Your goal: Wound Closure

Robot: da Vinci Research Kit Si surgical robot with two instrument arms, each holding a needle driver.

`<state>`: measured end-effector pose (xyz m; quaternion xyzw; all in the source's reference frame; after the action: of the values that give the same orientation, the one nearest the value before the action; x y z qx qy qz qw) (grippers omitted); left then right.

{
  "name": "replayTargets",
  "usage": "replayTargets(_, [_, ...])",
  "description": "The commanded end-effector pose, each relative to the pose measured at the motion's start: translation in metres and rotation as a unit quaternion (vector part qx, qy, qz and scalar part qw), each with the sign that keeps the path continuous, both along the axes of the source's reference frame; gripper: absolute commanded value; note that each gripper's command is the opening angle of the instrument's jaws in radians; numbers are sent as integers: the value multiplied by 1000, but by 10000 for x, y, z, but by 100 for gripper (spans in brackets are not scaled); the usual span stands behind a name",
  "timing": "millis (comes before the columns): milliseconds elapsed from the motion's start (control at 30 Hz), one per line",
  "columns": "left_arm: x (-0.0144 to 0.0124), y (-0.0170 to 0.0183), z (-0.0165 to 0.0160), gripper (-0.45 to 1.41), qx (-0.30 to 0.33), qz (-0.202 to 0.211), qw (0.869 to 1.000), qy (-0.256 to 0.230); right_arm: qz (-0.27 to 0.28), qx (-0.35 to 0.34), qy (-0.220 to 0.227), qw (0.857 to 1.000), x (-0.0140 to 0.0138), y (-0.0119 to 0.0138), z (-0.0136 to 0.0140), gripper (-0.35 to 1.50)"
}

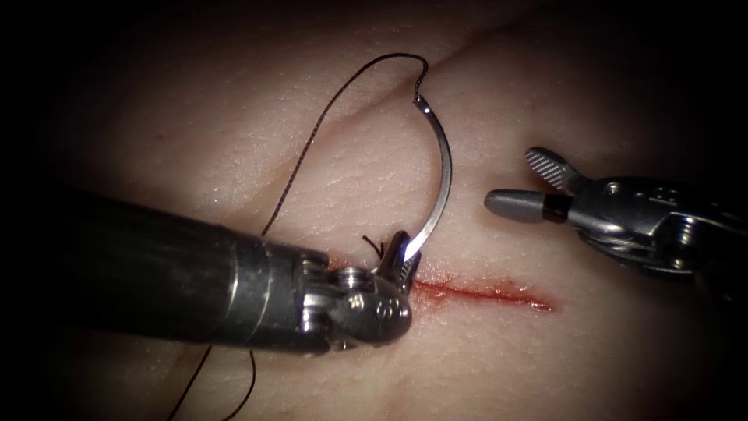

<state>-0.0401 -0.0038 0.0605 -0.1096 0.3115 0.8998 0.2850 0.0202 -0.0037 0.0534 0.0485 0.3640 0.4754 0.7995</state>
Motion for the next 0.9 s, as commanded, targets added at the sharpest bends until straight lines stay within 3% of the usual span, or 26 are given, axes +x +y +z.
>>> replayTargets(33, [-5,-1,5,-45,0,1,1000,1,0,0,-1,1000,8,-2,6,121])
replayTargets(267, [-15,-1,6,-45,-29,0,998,48,7,-8,-24,1000,23,-3,10,138])
replayTargets(900, [-20,-5,-2,-45,-38,13,997,59,5,-13,-29,999,71,5,32,135])
